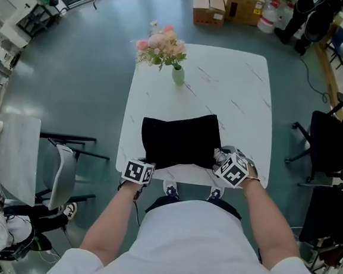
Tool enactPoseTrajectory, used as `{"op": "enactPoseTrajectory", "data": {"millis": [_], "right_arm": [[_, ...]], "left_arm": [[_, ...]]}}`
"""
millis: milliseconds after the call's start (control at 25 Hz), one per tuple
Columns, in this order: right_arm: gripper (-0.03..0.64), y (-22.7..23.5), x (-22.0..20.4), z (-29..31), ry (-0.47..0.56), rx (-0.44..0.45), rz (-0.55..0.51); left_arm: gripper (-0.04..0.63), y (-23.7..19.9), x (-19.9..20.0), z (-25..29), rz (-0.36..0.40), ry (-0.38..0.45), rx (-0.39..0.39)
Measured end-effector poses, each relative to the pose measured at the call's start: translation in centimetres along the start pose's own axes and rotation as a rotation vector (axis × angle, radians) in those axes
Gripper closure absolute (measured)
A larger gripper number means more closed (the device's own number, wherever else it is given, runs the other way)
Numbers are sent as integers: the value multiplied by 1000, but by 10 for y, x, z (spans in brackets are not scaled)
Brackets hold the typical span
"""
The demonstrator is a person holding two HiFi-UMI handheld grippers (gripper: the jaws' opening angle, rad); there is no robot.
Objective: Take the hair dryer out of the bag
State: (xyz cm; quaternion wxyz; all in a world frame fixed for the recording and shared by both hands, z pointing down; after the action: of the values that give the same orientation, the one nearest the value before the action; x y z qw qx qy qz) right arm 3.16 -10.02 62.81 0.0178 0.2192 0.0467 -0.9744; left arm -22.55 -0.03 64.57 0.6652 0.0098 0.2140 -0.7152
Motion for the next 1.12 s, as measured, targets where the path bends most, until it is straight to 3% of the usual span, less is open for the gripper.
{"op": "enactPoseTrajectory", "data": {"millis": [120,280,400,640,880,960,1040,1120], "right_arm": [[339,-1,2,5,-27,3,-20],[356,1,1,4,-22,10,-20],[362,3,-2,-5,-21,14,-37],[365,1,-10,-18,1,27,-93],[365,-5,-27,-15,6,40,-114],[360,-6,-28,-11,-15,47,-121],[354,-6,-28,-10,-33,51,-123],[347,-5,-27,-10,-42,40,-110]], "left_arm": [[528,-1,6,-6,61,19,27],[545,-6,10,-11,144,12,63],[551,-19,16,-19,163,22,99],[554,-66,30,-40,69,65,171],[552,-88,29,-41,1,33,156],[504,-87,26,-39,25,28,155],[359,-81,28,-43,88,58,156],[353,-68,35,-51,171,106,151]]}}
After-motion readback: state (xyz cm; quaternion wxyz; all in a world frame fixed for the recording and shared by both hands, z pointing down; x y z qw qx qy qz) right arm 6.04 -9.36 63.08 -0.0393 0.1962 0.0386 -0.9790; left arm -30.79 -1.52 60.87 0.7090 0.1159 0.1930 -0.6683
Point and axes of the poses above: the fingertips, and each gripper's own axes: z forward along the fingers, y to its right, x out of its top, the point moved 4 cm from there along -z, backward along the fingers, and after that the axes turned 10 degrees about -z, right-handed, at the moved point
